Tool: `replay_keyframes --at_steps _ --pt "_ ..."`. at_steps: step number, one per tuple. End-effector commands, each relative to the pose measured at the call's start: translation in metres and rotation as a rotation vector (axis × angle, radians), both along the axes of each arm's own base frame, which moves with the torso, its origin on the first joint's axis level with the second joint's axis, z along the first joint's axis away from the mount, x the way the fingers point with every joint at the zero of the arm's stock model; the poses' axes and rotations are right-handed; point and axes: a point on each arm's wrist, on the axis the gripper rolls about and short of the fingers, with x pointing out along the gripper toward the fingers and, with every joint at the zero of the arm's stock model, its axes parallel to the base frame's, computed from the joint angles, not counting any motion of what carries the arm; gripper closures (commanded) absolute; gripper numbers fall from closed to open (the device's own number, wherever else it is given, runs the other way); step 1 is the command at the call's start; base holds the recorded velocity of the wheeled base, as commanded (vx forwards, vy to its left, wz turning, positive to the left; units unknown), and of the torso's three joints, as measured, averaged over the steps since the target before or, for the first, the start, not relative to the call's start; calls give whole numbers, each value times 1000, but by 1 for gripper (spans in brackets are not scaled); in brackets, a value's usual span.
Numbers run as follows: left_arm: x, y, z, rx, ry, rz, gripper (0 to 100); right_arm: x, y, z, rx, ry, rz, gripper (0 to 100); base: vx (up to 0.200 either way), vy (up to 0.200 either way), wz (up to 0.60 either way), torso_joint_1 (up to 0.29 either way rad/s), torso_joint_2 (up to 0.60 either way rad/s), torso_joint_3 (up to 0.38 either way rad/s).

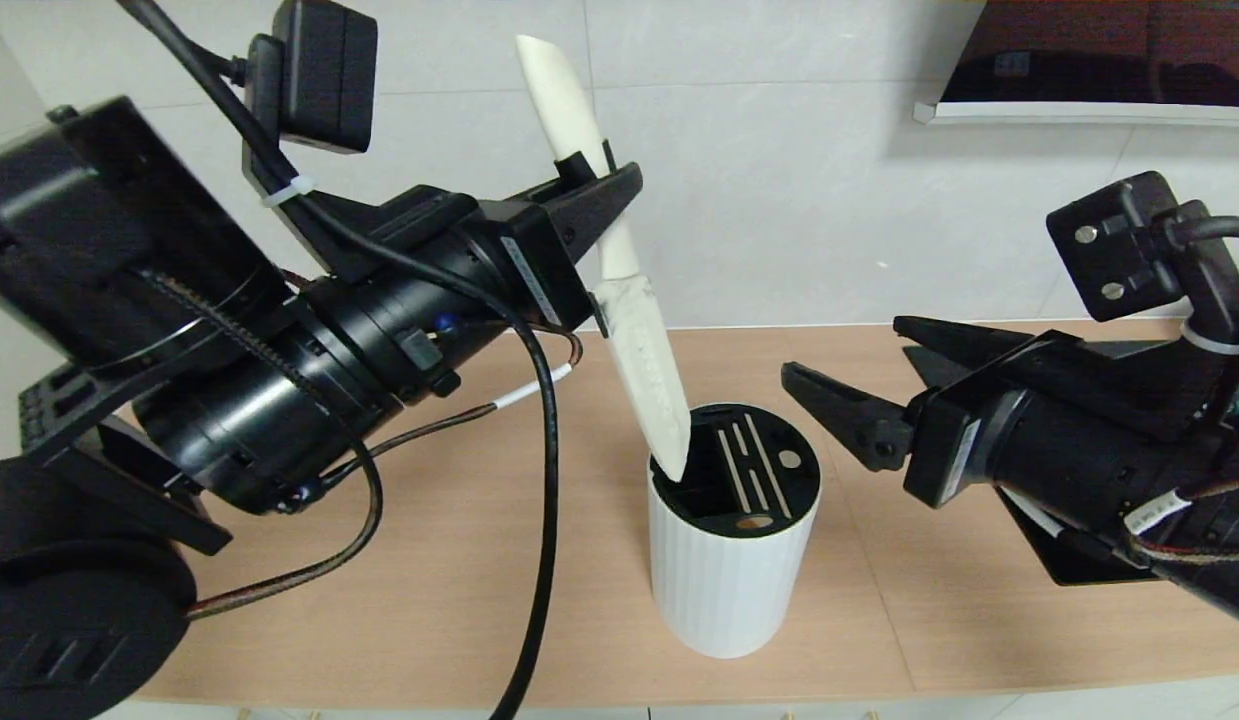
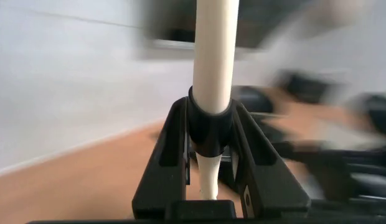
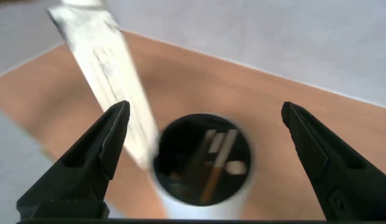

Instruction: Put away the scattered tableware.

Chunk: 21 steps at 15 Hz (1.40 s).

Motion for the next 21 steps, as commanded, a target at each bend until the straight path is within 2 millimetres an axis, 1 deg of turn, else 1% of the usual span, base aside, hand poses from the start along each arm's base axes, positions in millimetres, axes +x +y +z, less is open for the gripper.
replay_keyframes --at_steps 1,2,3,4,5,6,7,9,10,11,12,13,16,19,21 --pt "-3 -2 5 18 -30 71 100 0 -5 3 10 -12 -16 0 0 0 0 0 0 0" --pt "-9 -10 7 11 -24 98 100 3 -8 4 12 -15 -33 0 0 0 0 0 0 0" --pt "-11 -16 6 7 -13 105 100 4 -10 4 13 -17 -40 0 0 0 0 0 0 0" --pt "-12 -30 5 3 34 173 100 7 -14 6 19 -22 -63 0 0 0 0 0 0 0" --pt "-9 -35 8 1 50 209 100 6 -17 8 24 -29 -69 0 0 0 0 0 0 0" --pt "-4 -46 12 1 72 246 100 5 -18 9 29 -32 -69 0 0 0 0 0 0 0" --pt "-6 -50 13 12 85 262 100 5 -19 10 29 -35 -70 0 0 0 0 0 0 0" --pt "-12 -61 6 45 112 257 100 11 -24 10 29 -35 -99 0 0 0 0 0 0 0" --pt "-11 -69 -2 62 127 258 100 13 -25 10 27 -35 -107 0 0 0 0 0 0 0" --pt "-11 -71 -3 65 129 258 100 13 -25 10 29 -34 -107 0 0 0 0 0 0 0" --pt "-6 -77 -13 86 146 271 100 12 -26 11 31 -38 -107 0 0 0 0 0 0 0" --pt "-5 -79 -16 93 150 273 100 13 -27 11 30 -38 -112 0 0 0 0 0 0 0" --pt "-4 -80 -19 96 159 283 100 15 -29 12 31 -39 -124 0 0 0 0 0 0 0" --pt "1 -86 -26 100 163 284 100 15 -29 11 26 -40 -124 0 0 0 0 0 0 0" --pt "2 -87 -27 87 157 288 100 16 -28 10 24 -38 -124 0 0 0 0 0 0 0"
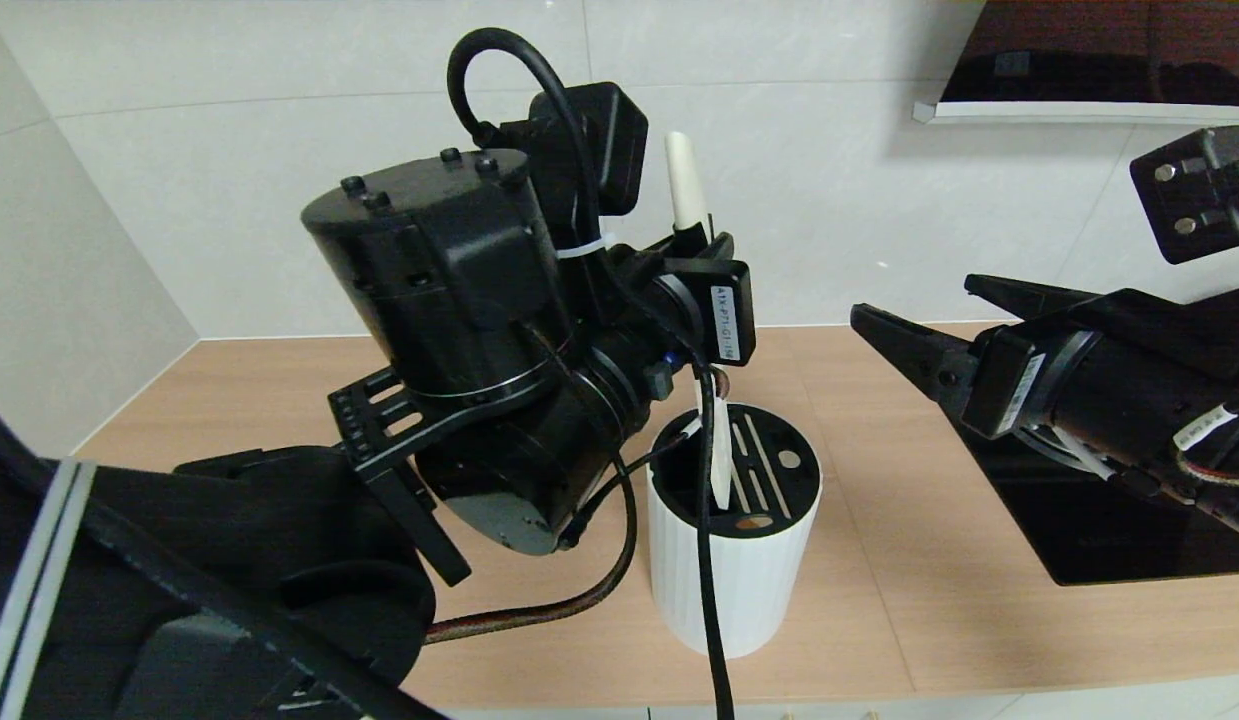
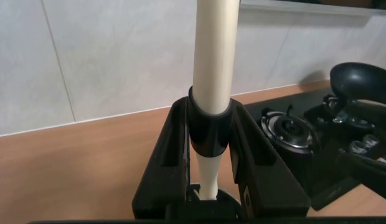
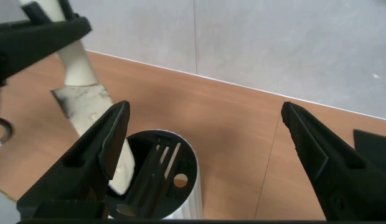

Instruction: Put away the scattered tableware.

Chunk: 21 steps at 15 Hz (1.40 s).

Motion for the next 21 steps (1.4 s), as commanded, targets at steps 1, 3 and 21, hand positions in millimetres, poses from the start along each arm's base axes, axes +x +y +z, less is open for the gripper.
replay_keyframes --at_steps 1,3,21 --pt "3 -3 -6 12 11 10 100 0 0 -1 -2 2 0 0 0 0 0 0 0 0" --pt "3 -3 -6 12 12 15 100 1 1 -1 -4 4 0 0 0 0 0 0 0 0" --pt "15 -26 -73 105 112 31 100 2 2 -5 -15 14 1 0 0 0 0 0 0 0"
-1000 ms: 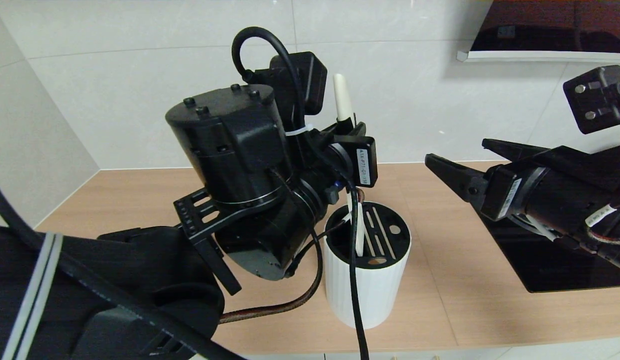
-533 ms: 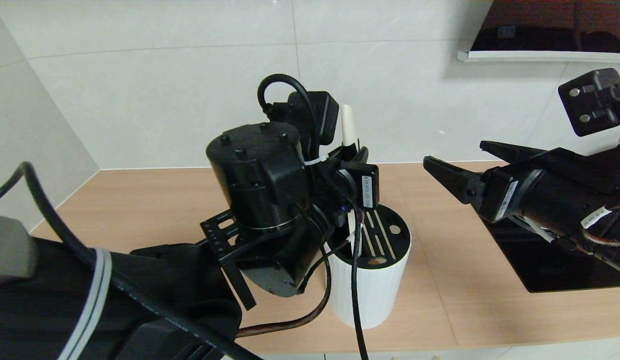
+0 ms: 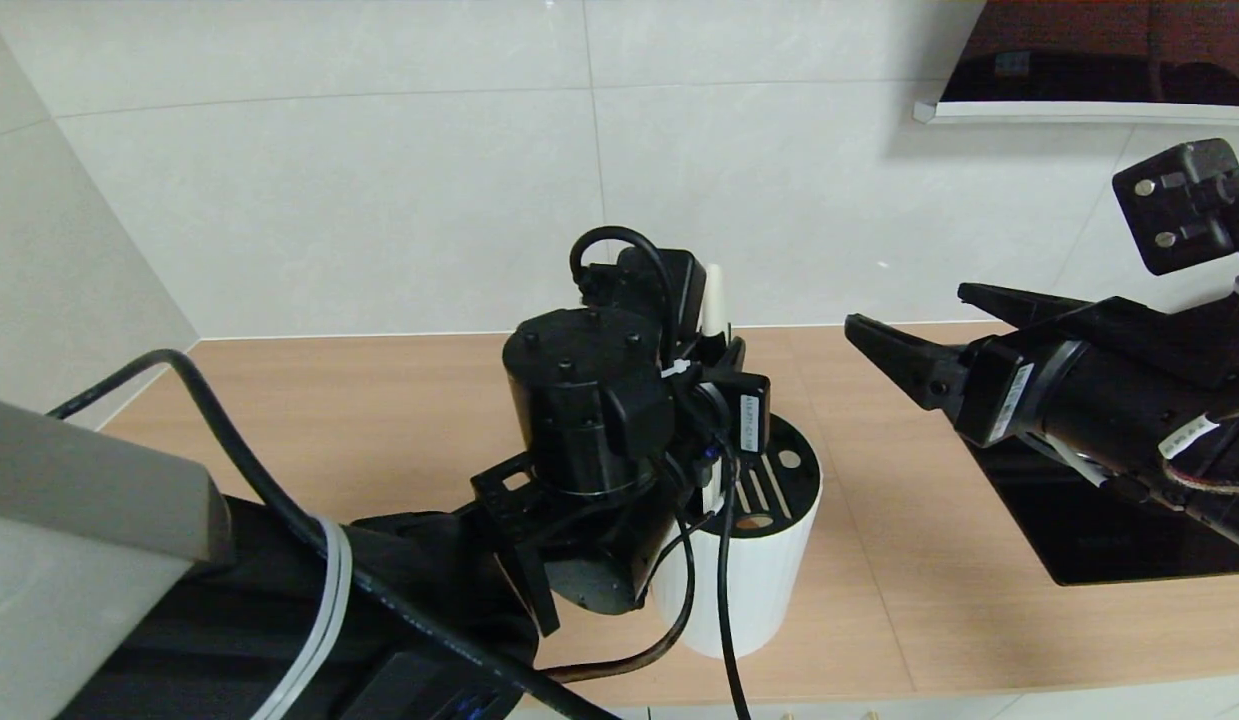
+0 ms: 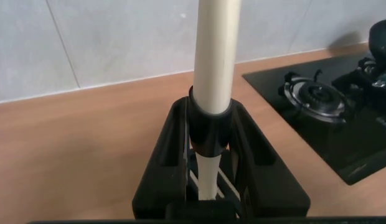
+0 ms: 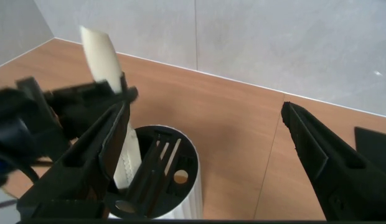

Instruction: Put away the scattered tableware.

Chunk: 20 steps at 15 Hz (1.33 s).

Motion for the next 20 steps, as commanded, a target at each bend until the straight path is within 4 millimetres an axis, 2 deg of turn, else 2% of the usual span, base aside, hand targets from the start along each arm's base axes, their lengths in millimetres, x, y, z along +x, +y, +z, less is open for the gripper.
replay_keyframes --at_steps 1,5,11,12,17,19,20 --pt "-2 -8 -13 11 31 -15 100 1 1 -1 -4 4 0 0 0 0 0 0 0 0" --pt "0 -12 -23 26 48 -2 100 1 1 -1 -3 3 0 0 0 0 0 0 0 0" --pt "0 -13 -25 32 52 0 100 1 1 -2 -5 5 1 0 0 0 0 0 0 0" --pt "0 -13 -25 32 52 0 0 1 1 -2 -5 5 1 0 0 0 0 0 0 0" --pt "-2 -12 -20 9 45 -2 0 1 1 -1 -4 4 1 0 0 0 0 0 0 0" --pt "-5 -8 -11 -40 26 -6 0 1 1 -1 -4 4 1 0 0 0 0 0 0 0" --pt "-13 3 0 -58 13 -15 0 0 1 -1 -3 3 1 0 0 0 0 0 0 0"
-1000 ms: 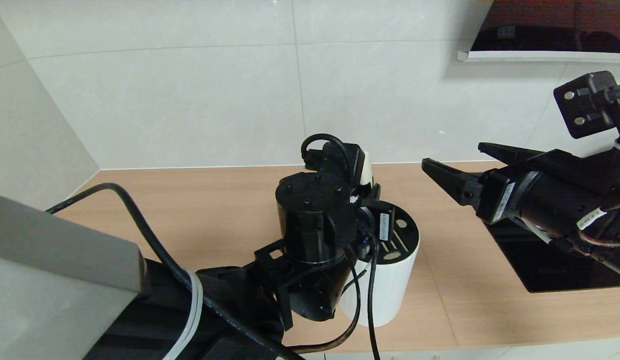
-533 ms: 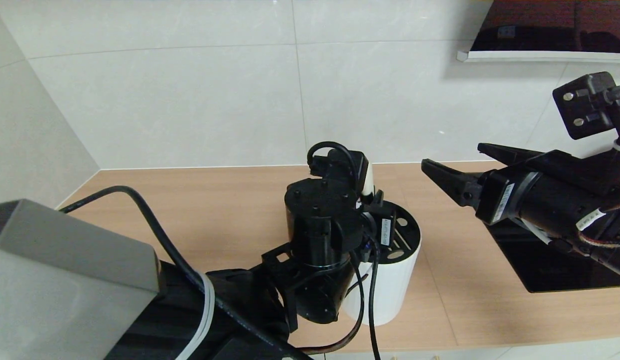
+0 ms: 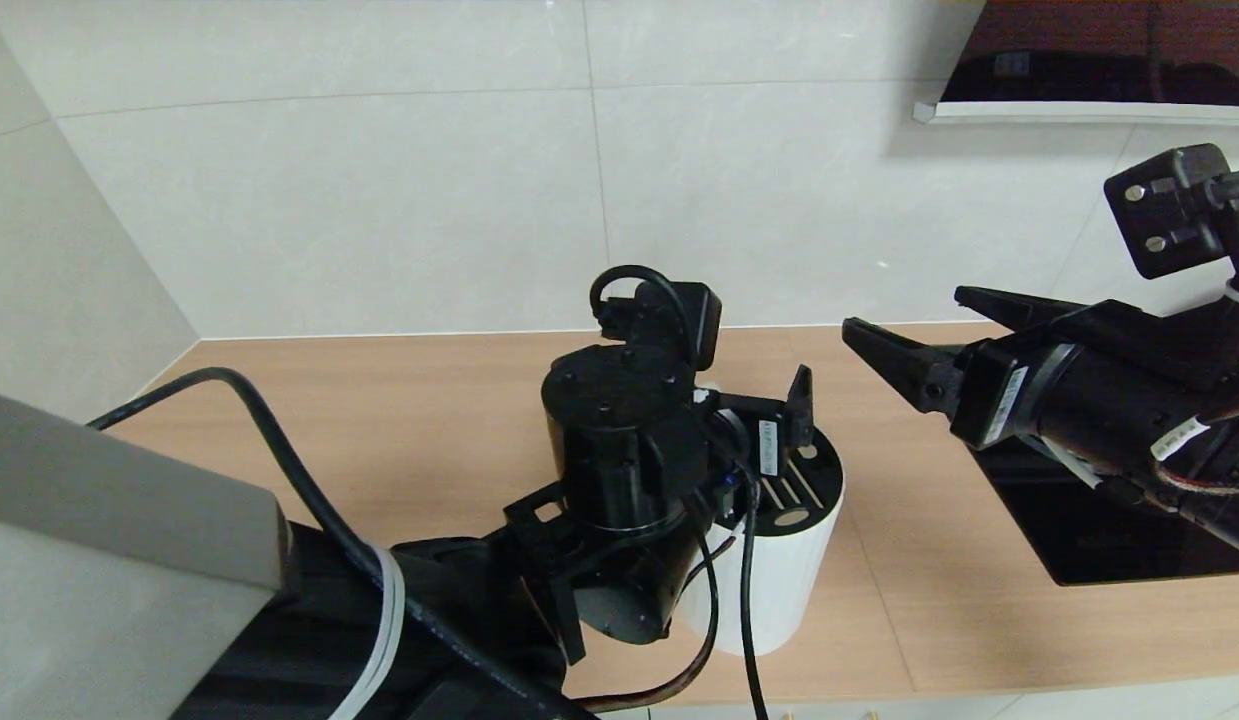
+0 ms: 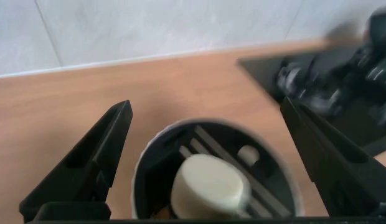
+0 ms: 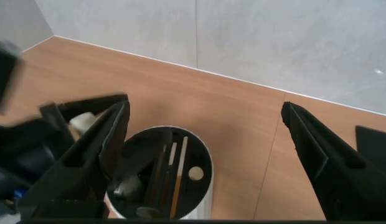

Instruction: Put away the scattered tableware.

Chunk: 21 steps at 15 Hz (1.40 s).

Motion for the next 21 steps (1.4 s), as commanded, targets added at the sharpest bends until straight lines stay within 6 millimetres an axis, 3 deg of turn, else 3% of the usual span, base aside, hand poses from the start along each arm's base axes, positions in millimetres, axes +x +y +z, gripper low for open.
replay_keyframes --at_steps 1,3,4,5,6,9,11,14,17,21 --pt "-21 28 29 -48 -35 -28 0 -1 -1 2 4 -5 0 0 0 0 0 0 0 0" --pt "-41 72 62 -103 -88 -44 0 -4 -3 5 17 -16 1 0 0 0 0 0 0 0" --pt "-43 76 64 -106 -90 -43 0 -4 -3 5 17 -16 2 0 0 0 0 0 0 0" --pt "-60 108 78 -127 -113 -35 0 -8 -8 6 24 -21 -2 0 0 0 0 0 0 0" --pt "-71 128 82 -129 -121 -21 0 -17 -16 3 29 -20 -9 0 0 0 0 0 0 0" --pt "-112 194 97 -178 -189 -1 0 -58 -73 -23 28 -20 -118 0 0 0 0 0 0 0" --pt "-133 226 90 -166 -187 58 0 -89 -97 -43 23 -25 -143 0 0 0 0 0 0 0" --pt "-168 261 81 -162 -189 94 0 -111 -129 -62 27 -37 -350 0 0 0 0 0 0 0" --pt "-209 293 68 -136 -183 192 0 -167 -151 -66 46 -163 -469 0 0 0 0 0 0 0" --pt "-246 310 39 -121 -204 310 0 -234 -164 -68 -20 -272 -576 0 0 0 0 0 0 0"
